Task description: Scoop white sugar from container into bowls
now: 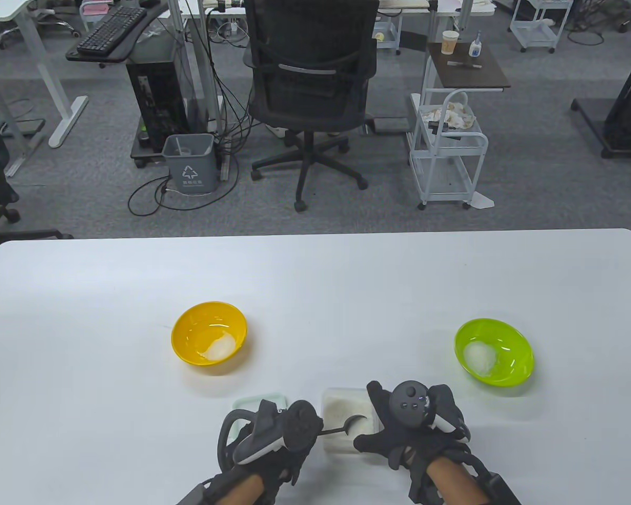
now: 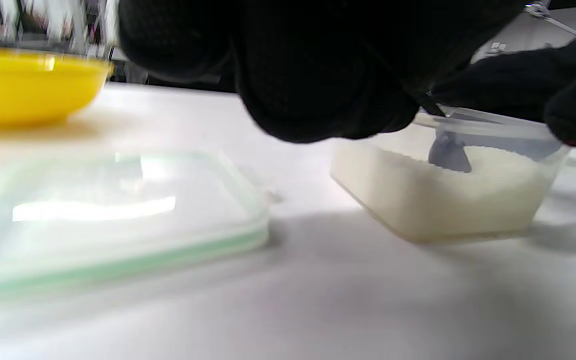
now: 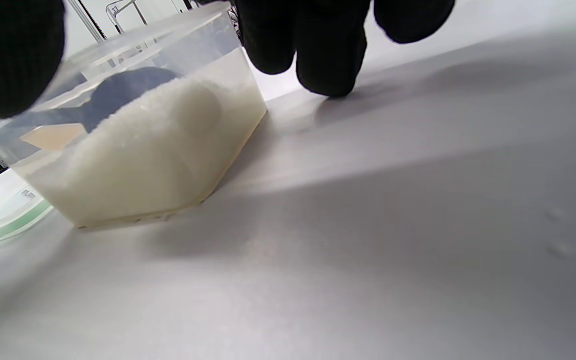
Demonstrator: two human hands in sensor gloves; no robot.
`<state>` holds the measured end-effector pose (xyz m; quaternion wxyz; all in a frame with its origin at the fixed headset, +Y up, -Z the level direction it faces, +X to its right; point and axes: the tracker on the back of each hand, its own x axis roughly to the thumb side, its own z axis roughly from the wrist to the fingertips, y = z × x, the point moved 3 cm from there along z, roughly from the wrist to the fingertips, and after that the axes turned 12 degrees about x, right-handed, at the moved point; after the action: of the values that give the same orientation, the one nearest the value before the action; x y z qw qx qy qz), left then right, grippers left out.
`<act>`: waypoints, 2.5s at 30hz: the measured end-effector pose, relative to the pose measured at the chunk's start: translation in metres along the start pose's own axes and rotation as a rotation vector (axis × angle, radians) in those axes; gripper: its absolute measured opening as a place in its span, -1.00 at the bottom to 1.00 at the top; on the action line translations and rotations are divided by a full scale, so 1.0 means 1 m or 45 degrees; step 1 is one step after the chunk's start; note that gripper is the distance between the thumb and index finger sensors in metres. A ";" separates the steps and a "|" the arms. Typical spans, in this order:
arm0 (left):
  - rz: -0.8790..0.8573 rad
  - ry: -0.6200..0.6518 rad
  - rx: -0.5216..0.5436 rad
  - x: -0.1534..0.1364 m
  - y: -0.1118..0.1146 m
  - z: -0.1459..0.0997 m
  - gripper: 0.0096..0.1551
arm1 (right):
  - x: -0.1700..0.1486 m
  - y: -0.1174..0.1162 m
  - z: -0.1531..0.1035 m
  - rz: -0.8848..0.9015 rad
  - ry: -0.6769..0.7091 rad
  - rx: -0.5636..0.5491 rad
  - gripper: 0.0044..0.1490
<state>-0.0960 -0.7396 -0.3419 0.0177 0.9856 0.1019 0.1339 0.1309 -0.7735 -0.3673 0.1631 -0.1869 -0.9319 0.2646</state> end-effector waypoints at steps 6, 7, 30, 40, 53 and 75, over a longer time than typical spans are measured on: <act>-0.373 -0.240 -0.263 -0.029 0.019 0.003 -0.50 | 0.000 0.000 0.000 0.000 0.000 0.000 0.32; -0.455 -0.281 -0.300 -0.034 0.024 0.003 -0.50 | 0.000 0.000 0.000 0.000 0.000 0.000 0.32; -0.855 -0.386 -0.523 -0.059 0.051 0.002 -0.51 | 0.000 -0.001 0.000 0.008 -0.003 -0.003 0.32; -1.017 -0.428 -0.449 -0.080 0.037 0.005 -0.51 | 0.000 -0.001 0.000 0.013 -0.001 0.000 0.32; -1.164 -0.609 -0.250 -0.142 0.017 0.003 -0.51 | -0.001 -0.001 0.000 0.017 -0.002 0.001 0.32; -1.169 -1.040 0.153 -0.235 -0.005 -0.030 -0.36 | -0.001 -0.002 -0.001 0.028 0.002 0.003 0.32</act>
<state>-0.3267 -0.7827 -0.3750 0.0554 0.8121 0.5081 -0.2815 0.1320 -0.7749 -0.3659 0.1610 -0.1969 -0.9294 0.2674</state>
